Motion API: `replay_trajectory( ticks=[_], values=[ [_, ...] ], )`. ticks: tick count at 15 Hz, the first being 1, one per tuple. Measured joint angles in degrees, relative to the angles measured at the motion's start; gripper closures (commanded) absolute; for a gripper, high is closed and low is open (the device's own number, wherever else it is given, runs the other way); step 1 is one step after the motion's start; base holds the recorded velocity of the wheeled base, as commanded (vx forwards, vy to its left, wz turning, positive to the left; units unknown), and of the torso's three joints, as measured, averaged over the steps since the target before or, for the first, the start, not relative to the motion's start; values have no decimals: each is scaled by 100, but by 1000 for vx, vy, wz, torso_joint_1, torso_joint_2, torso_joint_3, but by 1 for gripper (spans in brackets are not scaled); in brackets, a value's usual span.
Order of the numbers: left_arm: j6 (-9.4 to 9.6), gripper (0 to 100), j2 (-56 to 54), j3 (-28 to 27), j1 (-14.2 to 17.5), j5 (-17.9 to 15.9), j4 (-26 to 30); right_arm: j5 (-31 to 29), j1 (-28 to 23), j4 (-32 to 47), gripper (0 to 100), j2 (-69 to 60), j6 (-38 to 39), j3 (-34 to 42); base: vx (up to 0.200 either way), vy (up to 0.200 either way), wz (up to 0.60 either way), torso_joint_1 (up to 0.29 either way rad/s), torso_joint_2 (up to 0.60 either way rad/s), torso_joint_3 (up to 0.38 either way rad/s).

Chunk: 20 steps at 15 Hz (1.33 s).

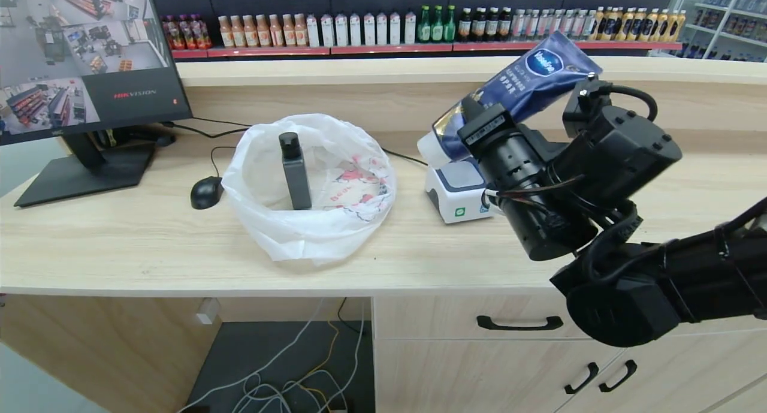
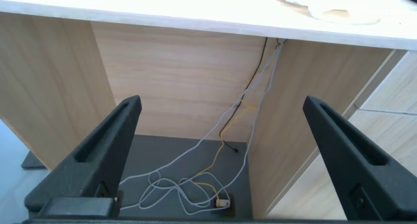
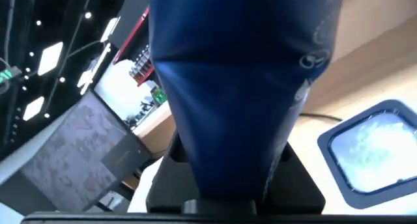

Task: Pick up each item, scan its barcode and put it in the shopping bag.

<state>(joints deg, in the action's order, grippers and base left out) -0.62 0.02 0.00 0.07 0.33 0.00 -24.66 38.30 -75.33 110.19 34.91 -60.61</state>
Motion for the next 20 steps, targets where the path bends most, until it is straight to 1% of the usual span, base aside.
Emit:
replay_trajectory(
  ticks=[3, 7, 9, 11, 14, 20],
  values=[
    [0, 0, 0, 0, 0, 0, 0, -5, -204, 272, 100, 80, 568, -135, 0, 0, 0, 0, 0, 0],
    [0, 0, 0, 0, 0, 0, 0, -2, -297, 646, 100, 290, 1101, -380, 0, 0, 0, 0, 0, 0],
    [2, 0, 0, 0, 0, -1, 0, 0, -294, 1174, 100, 354, 1432, -619, 0, 0, 0, 0, 0, 0],
    [-2, 0, 0, 0, 0, 0, 0, -2, -313, 1468, 100, 380, 1518, -885, 0, 0, 0, 0, 0, 0],
    [0, 0, 0, 0, 0, 0, 0, -2, -335, 1563, 100, 439, 1665, -1047, 0, 0, 0, 0, 0, 0],
    [0, 0, 0, 0, 0, 0, 0, -57, -402, 1574, 100, 634, 1890, -1047, 0, 0, 0, 0, 0, 0]
  ],
)
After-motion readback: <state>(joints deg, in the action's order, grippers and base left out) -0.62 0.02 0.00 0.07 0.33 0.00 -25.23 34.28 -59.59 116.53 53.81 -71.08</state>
